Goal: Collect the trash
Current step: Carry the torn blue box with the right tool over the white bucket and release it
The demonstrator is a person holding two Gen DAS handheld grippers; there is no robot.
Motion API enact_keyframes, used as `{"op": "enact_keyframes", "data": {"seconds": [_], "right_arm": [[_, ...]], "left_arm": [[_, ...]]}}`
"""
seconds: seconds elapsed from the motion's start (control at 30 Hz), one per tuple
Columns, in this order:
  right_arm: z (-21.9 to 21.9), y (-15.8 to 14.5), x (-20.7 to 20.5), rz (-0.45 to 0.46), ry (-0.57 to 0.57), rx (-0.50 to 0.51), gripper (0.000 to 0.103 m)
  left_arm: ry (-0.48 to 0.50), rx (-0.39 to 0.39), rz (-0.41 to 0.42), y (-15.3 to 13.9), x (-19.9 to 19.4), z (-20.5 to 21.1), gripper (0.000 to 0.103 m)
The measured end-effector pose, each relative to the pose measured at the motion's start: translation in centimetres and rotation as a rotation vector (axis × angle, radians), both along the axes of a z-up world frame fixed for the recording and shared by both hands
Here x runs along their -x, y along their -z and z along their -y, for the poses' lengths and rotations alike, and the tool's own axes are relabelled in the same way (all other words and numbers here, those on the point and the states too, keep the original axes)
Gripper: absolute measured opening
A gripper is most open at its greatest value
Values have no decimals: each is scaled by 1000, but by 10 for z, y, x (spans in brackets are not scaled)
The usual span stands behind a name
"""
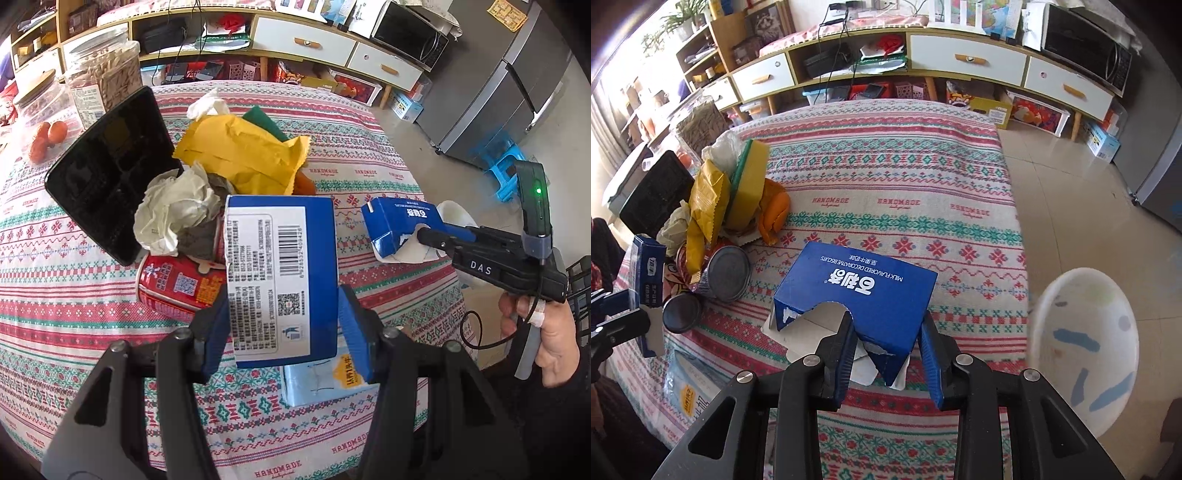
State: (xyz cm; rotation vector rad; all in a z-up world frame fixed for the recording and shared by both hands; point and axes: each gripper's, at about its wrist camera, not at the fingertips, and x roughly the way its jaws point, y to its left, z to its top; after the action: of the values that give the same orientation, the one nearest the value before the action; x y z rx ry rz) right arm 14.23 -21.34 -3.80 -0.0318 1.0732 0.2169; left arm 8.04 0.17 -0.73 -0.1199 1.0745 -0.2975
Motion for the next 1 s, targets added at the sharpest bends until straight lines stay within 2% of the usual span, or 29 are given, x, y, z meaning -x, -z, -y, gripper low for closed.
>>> {"op": "enact_keyframes", "data": {"seconds": [0.33, 0.6, 0.77, 1.0], "right_arm": [[103, -15, 36, 27, 198, -37, 34], [188, -25, 81, 61, 374, -57, 34], [226, -23, 102, 59, 449, -60, 34], [261, -20, 117, 60, 505, -69, 34]], "left_arm": [[120, -47, 26, -6, -11, 69, 57], [264, -32, 11, -5, -27, 156, 57], [335, -29, -4, 4, -40, 211, 57], [381, -59, -14, 25, -49, 270, 57]]}}
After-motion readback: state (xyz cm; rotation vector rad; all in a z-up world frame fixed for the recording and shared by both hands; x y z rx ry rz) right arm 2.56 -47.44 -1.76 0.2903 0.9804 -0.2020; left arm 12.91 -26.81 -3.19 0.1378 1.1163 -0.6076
